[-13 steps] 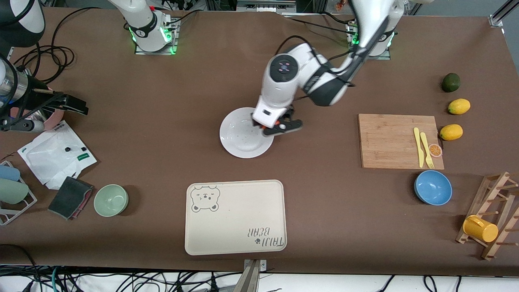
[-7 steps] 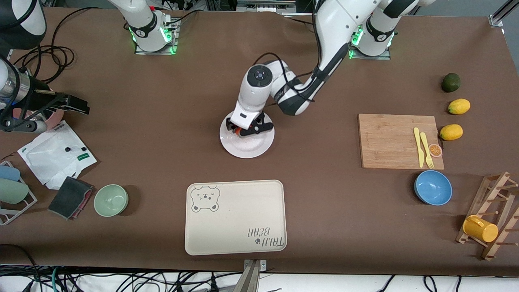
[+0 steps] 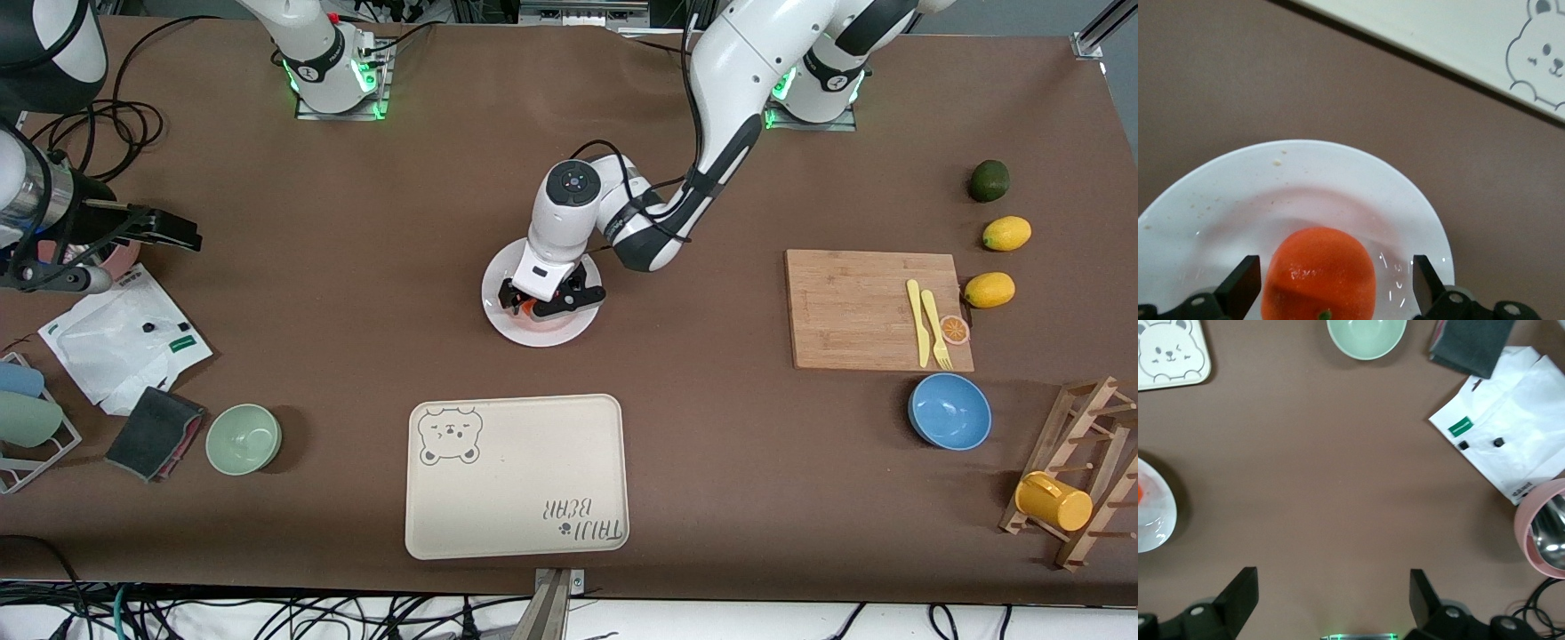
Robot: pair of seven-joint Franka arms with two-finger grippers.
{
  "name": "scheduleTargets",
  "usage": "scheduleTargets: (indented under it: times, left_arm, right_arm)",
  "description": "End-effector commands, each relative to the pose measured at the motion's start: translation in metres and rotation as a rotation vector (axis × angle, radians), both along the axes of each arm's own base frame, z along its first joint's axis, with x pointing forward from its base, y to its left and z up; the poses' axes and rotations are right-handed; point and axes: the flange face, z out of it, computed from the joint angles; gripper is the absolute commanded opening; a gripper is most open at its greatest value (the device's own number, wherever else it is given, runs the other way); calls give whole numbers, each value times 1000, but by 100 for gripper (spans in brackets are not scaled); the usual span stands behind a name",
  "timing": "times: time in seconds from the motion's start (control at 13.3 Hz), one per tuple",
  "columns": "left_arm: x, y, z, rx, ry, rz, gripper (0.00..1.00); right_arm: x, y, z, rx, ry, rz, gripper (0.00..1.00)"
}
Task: Place orange and plate with both arms
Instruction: 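Carry the orange with the left gripper and lower it onto the white plate, then release the orange and withdraw the left gripper while the right gripper reaches the plate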
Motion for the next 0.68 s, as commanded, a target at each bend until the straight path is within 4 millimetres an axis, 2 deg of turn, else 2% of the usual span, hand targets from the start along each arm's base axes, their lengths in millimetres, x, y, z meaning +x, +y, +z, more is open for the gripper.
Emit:
scheduleTargets:
  times: [0.0, 0.08, 0.23, 0.3, 0.38, 0.53, 0.6]
  left_arm:
    - [12, 20, 56, 77, -17, 9, 100]
    - [18, 37, 81, 138, -2, -23, 100]
    - [28, 71, 127, 223, 23, -114, 100]
    - [36, 93, 149, 258, 36, -113, 100]
    - [48, 121, 169, 289, 49, -121, 100]
    - [70, 175, 199, 331, 63, -198, 100]
    - [83, 202, 214, 332, 53, -217, 100]
  right_arm:
    - [0, 14, -15, 87, 52, 6, 100]
    - [-1, 20, -23, 113, 59, 6, 100]
    - [0, 29, -56, 205, 60, -28, 100]
    - [-7, 41, -68, 230, 48, -26, 100]
    - [-13, 53, -79, 233, 44, -13, 100]
    - [-22, 60, -110, 227, 41, -17, 100]
    - [-26, 73, -122, 231, 37, 15, 100]
